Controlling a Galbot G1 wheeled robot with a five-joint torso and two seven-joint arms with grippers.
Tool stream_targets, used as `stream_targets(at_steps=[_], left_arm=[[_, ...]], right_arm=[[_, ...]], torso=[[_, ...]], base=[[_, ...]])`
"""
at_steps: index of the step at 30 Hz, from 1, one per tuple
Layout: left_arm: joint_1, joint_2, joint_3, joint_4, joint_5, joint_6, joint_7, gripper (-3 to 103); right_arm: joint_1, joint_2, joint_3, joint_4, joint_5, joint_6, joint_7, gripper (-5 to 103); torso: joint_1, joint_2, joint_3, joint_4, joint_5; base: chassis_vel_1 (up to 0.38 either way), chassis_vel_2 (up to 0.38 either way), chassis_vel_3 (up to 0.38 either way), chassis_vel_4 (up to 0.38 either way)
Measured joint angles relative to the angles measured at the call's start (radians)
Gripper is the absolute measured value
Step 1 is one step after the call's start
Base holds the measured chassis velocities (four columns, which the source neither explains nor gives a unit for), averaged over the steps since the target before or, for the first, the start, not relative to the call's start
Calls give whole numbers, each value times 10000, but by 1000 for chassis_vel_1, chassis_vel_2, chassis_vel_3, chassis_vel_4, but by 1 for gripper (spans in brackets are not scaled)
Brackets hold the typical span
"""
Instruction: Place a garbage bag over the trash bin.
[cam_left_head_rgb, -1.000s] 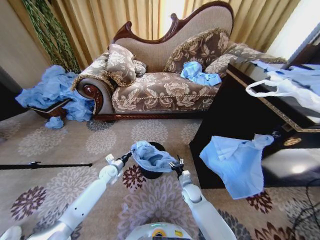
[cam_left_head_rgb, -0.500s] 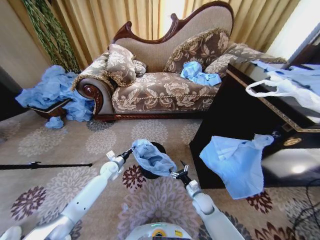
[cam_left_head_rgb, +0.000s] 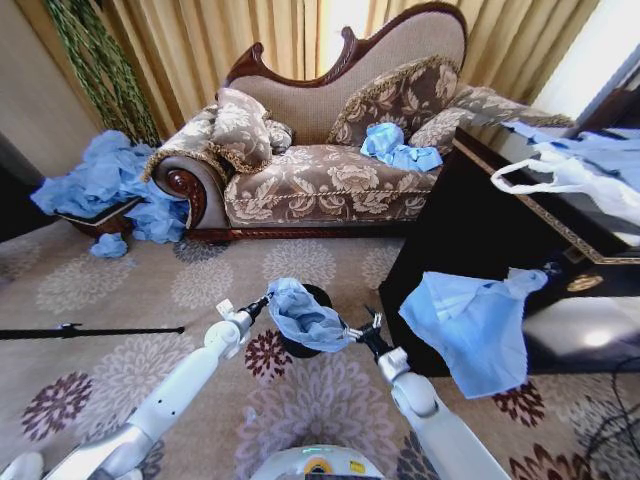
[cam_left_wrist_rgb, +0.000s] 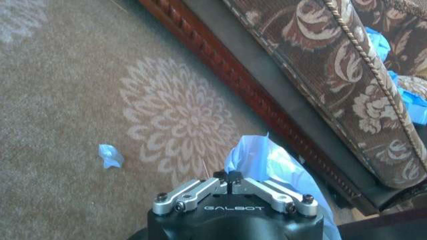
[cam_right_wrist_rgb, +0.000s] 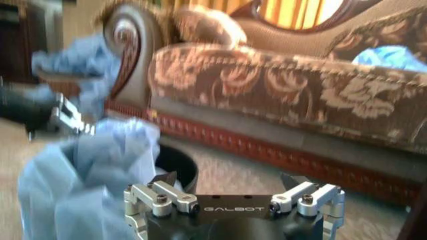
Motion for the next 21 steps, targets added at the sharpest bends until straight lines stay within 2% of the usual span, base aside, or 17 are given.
stream_targets(at_steps=[2,4,11,12,14,15,18,20,21], left_arm=[[-36,-2,11,3,-1,-4,-1,0],[-62,-1,11,25,-7,-6,-1,0],[-134,-72,-103,152,-39,-10,-2,0],[-120,-73,-121,152,-41,-9,-2,0],[-58,-71,-143,136,-43,-10,-2,0],[-58,-71,-143,136,-43,-10,-2,0],[-10,-72,-177,116,-82,-10,-2,0],[-6,-77,-184,117,-87,-9,0,0],[-4,-87,-193,119,-103,-9,3,0]], right_arm=[[-81,-96,-165,136,-52,-547,128,100],[-177,-156,-214,248,-44,-691,112,100],[-205,-228,-455,272,-125,-736,-173,100],[-112,-201,-485,148,-52,-655,-266,103],[109,-145,-600,-145,121,-534,-270,96],[109,-145,-600,-145,121,-534,-270,96],[308,-123,-652,-494,184,-540,-368,80],[348,-128,-663,-563,220,-543,-436,80],[399,-132,-677,-644,262,-541,-518,74]], torso=[[-1,0,0,-3,-1],[-1,0,-1,-4,-3],[-1,0,-1,-4,-2],[-1,0,-1,-3,-3],[-1,0,0,0,0],[-1,0,0,0,0],[-1,0,0,-2,-1],[0,0,0,-3,-1],[-1,0,-1,-3,-2]], base=[[0,0,0,0],[0,0,0,0],[0,0,0,0],[0,0,0,0],[0,0,0,0],[0,0,0,0],[0,0,0,0],[0,0,0,0],[0,0,0,0]])
